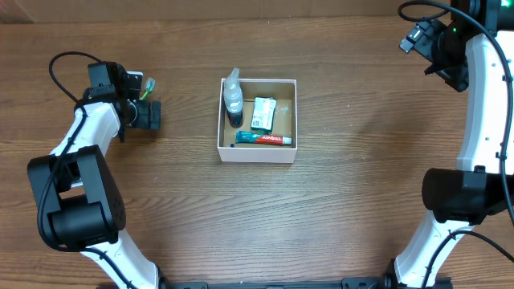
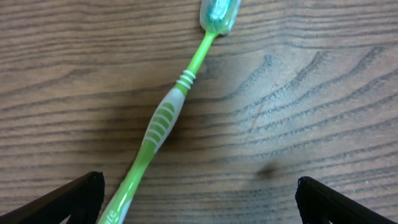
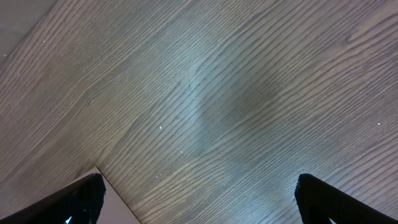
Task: Pack container
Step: 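Lower the left gripper onto the green toothbrush and grasp it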
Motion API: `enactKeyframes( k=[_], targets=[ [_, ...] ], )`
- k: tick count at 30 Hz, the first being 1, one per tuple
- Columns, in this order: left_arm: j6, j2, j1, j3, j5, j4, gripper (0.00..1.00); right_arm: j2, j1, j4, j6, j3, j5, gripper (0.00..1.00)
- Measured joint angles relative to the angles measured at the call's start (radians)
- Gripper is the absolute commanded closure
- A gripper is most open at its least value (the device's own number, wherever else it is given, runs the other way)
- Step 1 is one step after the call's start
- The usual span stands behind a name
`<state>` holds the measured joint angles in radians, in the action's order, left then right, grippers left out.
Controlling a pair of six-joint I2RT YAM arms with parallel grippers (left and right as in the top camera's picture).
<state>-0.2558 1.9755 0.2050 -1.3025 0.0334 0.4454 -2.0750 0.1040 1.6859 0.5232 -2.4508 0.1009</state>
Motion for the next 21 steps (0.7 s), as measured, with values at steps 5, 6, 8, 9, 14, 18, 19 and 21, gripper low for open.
enactKeyframes(
  k=[5, 6, 8, 9, 14, 18, 19, 21],
  targets=[
    [-0.007, 0.000, 0.000, 0.007, 0.004, -0.038, 0.00, 0.000, 0.000, 0.000, 0.000, 0.000, 0.000, 0.00],
    [-0.008, 0.000, 0.000, 0.007, 0.008, -0.045, 0.00, 0.000, 0.000, 0.000, 0.000, 0.000, 0.000, 0.00],
    [-0.009, 0.002, 0.000, 0.007, 0.021, -0.052, 0.00, 0.000, 0.000, 0.001, 0.000, 0.000, 0.000, 0.00],
    [-0.009, 0.007, 0.000, 0.007, 0.032, -0.054, 0.00, 0.000, 0.000, 0.000, 0.000, 0.000, 0.000, 0.00],
    [-0.009, 0.058, 0.000, 0.007, 0.063, -0.056, 0.00, 0.000, 0.000, 0.000, 0.000, 0.000, 0.000, 0.00],
    [-0.009, 0.074, 0.000, 0.007, 0.087, -0.060, 0.00, 0.000, 0.000, 0.000, 0.000, 0.000, 0.000, 0.00],
    [-0.009, 0.074, 0.000, 0.007, 0.087, -0.061, 0.00, 0.000, 0.000, 0.000, 0.000, 0.000, 0.000, 0.00],
    [-0.009, 0.074, 0.000, 0.007, 0.087, -0.060, 0.00, 0.000, 0.000, 0.000, 0.000, 0.000, 0.000, 0.00]
  ],
)
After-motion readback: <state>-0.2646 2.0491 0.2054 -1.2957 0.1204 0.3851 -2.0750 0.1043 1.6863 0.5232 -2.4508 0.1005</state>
